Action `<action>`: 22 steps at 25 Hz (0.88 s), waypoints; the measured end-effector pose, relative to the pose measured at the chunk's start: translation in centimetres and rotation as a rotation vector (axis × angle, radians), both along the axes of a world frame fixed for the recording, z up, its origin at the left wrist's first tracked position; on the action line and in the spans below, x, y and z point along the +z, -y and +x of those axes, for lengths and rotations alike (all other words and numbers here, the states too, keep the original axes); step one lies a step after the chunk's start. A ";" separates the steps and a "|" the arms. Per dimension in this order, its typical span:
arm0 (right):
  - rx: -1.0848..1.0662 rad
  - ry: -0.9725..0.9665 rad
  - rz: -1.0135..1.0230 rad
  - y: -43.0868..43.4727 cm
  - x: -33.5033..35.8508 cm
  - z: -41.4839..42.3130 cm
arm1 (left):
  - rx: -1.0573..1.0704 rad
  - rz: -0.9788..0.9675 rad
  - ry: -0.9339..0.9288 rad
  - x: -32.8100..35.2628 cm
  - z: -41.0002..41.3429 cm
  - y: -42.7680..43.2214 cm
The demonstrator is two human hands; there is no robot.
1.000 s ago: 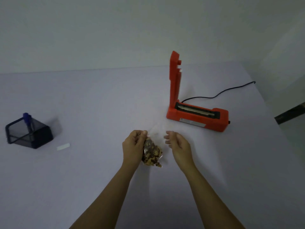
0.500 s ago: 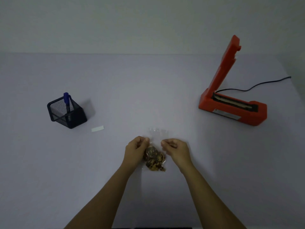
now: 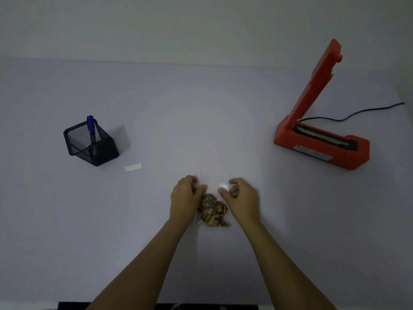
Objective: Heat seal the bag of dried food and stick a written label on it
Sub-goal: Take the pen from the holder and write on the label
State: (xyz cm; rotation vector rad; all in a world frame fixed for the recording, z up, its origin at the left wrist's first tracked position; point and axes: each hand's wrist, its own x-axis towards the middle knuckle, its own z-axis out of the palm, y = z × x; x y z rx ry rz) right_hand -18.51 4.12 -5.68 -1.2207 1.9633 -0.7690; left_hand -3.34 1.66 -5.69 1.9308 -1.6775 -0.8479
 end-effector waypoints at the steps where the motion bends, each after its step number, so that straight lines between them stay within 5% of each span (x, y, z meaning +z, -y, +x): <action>1: 0.005 0.008 0.011 0.1 0.0 -0.1 | 0.006 -0.004 0.001 -0.1 -0.1 0.0; 5: -0.024 0.043 0.024 0.2 1.0 -1.0 | 0.049 0.007 -0.072 0.7 0.0 0.1; 11: -0.009 -0.048 -0.237 4.2 5.7 0.0 | 0.248 -0.099 -0.110 5.3 6.1 0.1; 17: 0.311 -0.048 -0.402 12.0 8.7 11.3 | 0.530 -0.297 -0.105 8.7 17.7 1.2; 22: 0.595 -0.104 -0.321 17.3 10.1 20.2 | 0.480 -0.110 -0.044 7.9 22.9 6.9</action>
